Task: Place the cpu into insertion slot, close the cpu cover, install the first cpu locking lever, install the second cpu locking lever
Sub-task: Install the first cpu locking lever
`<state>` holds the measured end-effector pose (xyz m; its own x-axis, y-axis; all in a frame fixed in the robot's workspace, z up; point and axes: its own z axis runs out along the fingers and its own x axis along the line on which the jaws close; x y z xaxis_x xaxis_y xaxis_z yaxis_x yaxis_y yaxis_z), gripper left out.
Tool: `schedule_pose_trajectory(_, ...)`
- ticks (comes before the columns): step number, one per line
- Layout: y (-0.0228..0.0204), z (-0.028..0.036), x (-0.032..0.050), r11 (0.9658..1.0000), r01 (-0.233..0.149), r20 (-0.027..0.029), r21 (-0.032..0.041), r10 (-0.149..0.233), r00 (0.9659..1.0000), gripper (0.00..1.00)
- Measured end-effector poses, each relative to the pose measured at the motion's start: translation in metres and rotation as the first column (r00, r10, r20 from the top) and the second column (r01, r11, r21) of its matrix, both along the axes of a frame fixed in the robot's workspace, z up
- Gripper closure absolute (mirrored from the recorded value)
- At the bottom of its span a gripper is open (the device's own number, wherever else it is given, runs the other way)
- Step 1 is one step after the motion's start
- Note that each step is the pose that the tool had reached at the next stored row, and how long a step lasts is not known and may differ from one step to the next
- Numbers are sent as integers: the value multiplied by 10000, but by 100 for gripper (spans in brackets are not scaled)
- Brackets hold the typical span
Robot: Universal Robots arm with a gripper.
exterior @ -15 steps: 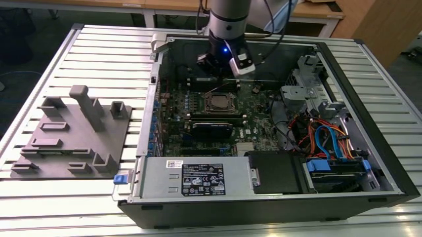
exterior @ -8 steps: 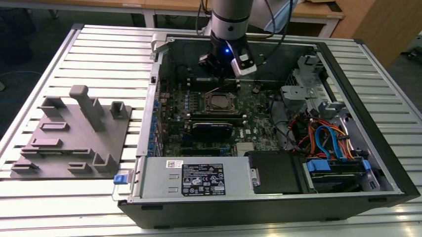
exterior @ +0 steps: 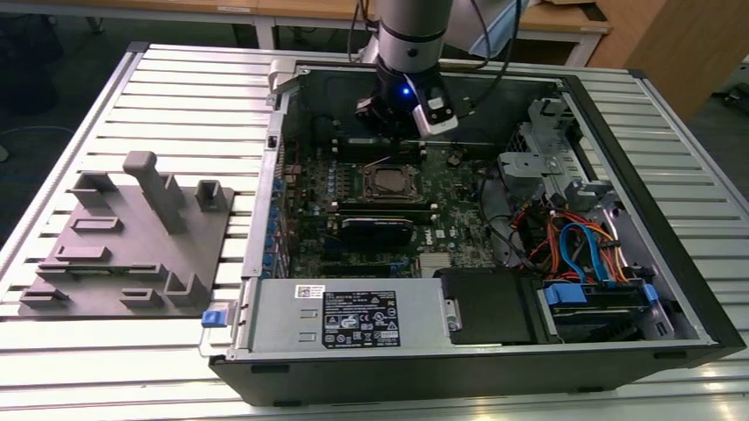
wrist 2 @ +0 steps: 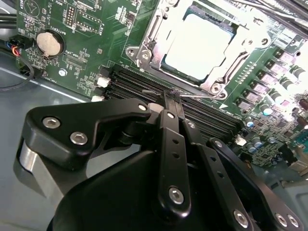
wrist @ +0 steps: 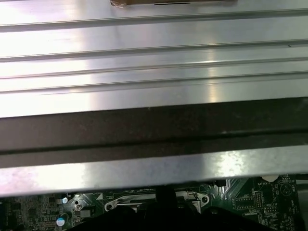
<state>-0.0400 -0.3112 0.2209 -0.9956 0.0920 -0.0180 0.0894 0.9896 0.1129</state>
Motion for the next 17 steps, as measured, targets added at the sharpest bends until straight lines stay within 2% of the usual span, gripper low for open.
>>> schedule_pose_trajectory(17, 1, -130, 88, 10000, 1, -2, -1, -1, 10000, 90)
